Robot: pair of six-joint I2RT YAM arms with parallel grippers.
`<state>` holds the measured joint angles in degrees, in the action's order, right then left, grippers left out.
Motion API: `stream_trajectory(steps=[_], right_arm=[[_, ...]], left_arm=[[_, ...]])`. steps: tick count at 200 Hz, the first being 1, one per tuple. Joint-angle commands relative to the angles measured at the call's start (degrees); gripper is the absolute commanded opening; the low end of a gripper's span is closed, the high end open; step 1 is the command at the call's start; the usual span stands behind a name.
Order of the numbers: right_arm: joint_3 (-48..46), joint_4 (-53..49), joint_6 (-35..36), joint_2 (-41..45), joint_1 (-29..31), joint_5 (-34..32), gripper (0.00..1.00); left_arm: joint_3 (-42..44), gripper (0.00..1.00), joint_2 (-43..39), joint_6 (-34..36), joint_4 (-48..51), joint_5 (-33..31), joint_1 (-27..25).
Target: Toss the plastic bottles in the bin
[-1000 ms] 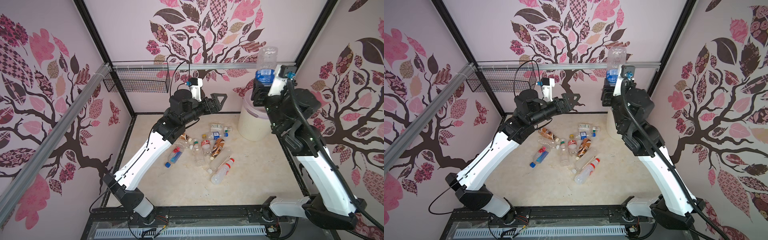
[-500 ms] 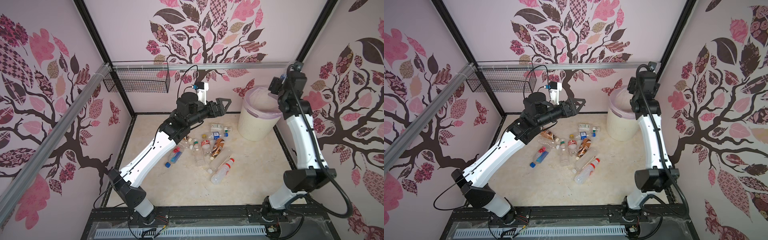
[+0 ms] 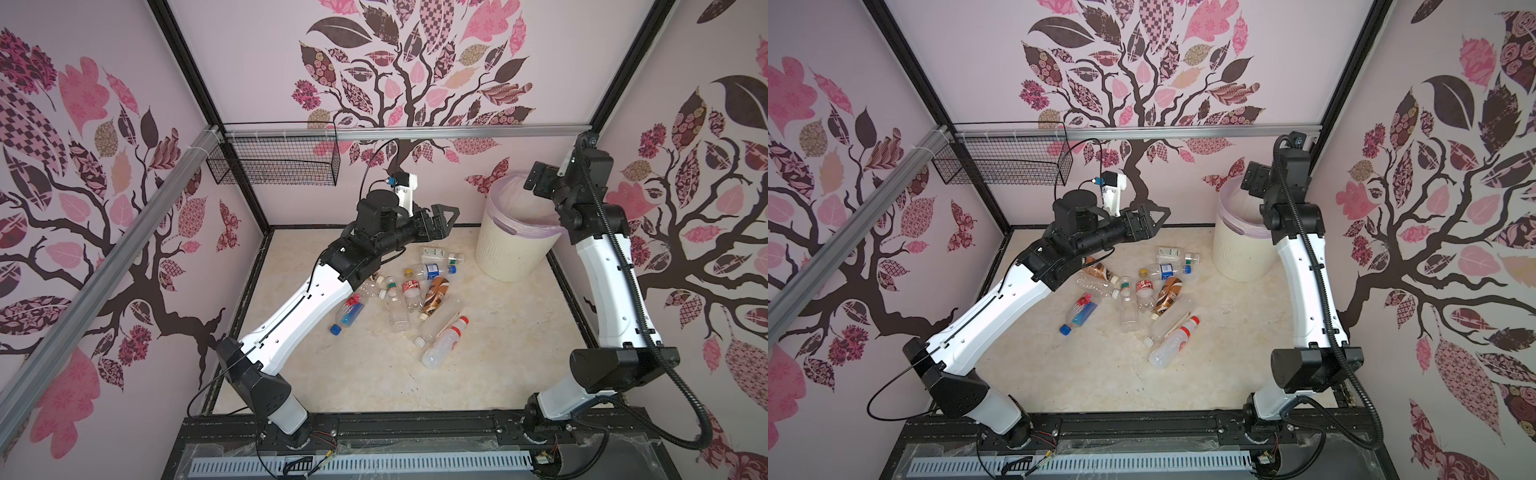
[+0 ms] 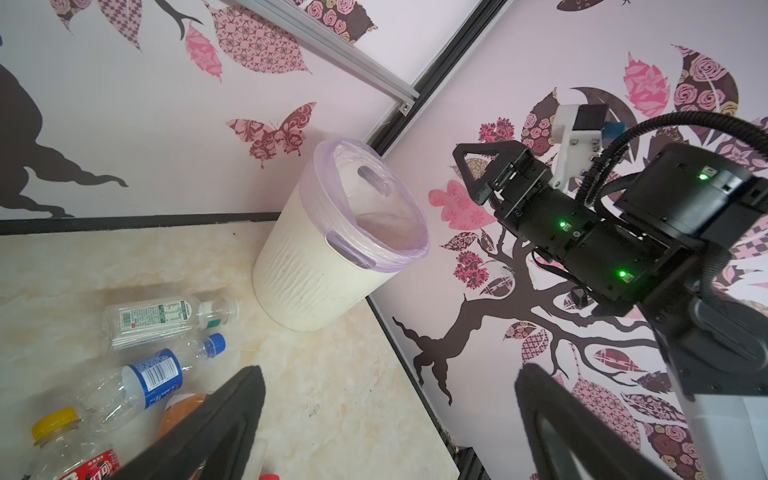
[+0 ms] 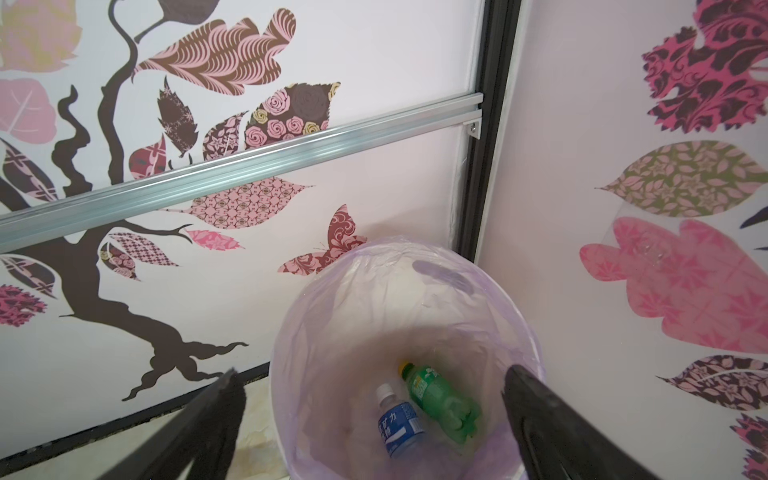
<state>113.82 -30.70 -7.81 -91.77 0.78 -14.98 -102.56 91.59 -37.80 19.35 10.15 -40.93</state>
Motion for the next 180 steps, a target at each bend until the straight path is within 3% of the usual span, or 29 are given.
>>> stream_trajectory(steps=[1, 61, 113, 180], right_arm=[[-1.36, -3.18, 0.04, -2.51, 0.24, 4.64, 0.99], [4.73, -9.5, 6.78, -13.25, 7.47, 2.99, 0.95], [14.64, -12.45, 9.93, -23.66, 7.95, 0.45, 0.81], [18.82, -12.09, 11.89, -28.68, 7.94, 0.7, 0.54]], left_arm=[[2.86, 0.98, -1.51, 0.36, 0.76, -0.31, -0.01], [5.11, 0.98, -2.99, 1.72, 3.74, -1.53, 0.03], [7.14, 0.98, -3.89, 2.99, 6.52, -2.42, 0.49], [8.65, 0.98, -3.99, 2.65, 7.6, -0.31, 3.29]])
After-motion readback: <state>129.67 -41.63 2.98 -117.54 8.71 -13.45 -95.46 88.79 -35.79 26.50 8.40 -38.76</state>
